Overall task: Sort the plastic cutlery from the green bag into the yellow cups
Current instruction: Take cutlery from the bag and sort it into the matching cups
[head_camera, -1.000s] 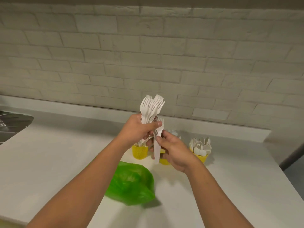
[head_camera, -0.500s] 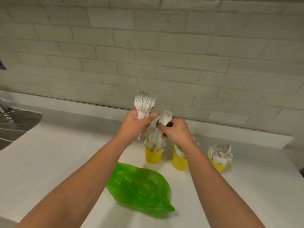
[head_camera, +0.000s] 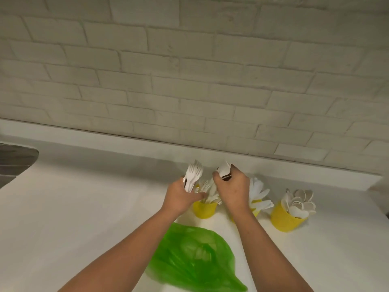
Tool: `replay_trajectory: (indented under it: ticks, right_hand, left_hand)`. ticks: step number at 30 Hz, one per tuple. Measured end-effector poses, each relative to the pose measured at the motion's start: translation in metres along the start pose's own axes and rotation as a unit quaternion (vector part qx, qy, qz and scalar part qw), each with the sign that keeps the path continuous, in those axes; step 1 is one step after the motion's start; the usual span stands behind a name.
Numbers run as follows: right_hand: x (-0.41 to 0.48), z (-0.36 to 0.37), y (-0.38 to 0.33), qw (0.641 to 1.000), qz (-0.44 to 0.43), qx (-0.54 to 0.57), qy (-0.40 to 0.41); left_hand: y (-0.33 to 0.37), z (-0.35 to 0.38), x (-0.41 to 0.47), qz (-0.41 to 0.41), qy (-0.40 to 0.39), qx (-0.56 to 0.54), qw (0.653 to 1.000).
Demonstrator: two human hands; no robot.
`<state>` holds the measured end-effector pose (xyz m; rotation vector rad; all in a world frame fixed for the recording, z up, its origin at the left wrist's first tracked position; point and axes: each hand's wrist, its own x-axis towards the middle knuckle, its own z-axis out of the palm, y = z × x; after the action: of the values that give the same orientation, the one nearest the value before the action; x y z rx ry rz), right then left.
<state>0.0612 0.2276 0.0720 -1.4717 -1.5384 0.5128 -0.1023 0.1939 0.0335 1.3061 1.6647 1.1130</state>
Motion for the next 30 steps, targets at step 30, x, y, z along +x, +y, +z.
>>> replay_trajectory:
  ticks: [30]
  right_hand:
    - [-0.028, 0.038, 0.037, 0.9, -0.191, -0.361, -0.15]
  left_hand:
    - [-0.026, -0.007, 0.022, -0.074, -0.038, -0.126, 0.989]
